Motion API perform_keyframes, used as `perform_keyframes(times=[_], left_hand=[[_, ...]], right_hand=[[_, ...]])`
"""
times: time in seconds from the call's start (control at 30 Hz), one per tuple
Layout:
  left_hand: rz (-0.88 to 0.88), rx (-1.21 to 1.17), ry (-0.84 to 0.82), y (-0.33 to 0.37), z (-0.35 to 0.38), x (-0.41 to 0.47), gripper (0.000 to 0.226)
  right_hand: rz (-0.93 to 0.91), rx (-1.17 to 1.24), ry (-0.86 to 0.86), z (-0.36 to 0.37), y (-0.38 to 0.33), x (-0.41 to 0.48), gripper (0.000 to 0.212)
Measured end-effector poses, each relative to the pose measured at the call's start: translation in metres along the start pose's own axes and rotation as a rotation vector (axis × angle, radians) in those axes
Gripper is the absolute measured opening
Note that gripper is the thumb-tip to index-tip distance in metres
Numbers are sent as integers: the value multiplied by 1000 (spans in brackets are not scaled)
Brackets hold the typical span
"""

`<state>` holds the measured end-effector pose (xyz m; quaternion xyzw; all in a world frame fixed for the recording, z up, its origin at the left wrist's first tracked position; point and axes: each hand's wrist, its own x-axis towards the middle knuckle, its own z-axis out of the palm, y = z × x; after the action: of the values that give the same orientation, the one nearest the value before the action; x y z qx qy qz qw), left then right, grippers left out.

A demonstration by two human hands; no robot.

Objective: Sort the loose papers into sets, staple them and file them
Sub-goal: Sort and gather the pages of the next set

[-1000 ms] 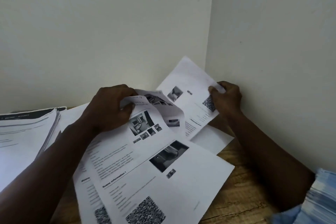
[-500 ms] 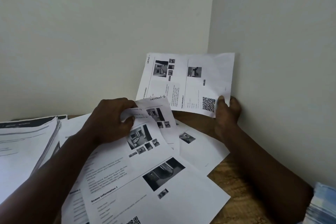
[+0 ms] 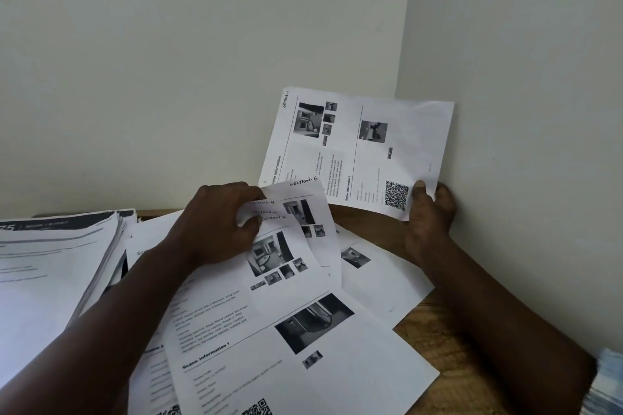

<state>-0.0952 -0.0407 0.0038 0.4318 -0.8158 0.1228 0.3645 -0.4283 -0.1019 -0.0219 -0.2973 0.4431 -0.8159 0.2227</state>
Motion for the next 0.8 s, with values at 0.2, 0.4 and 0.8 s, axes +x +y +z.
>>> perform_keyframes(times=[0.2,0.4,0.8], left_hand=[[-60,68,-69,1,7,1,32],[-209,90,-100,-3,13,6,34],[-647,-1,-32,-26,11,5,58]], right_hand=[[169,150,-26,5,-1,-2,11],[321,349,-104,10,-18,-20,20],[547,422,-460,-1,-87,-69,41]])
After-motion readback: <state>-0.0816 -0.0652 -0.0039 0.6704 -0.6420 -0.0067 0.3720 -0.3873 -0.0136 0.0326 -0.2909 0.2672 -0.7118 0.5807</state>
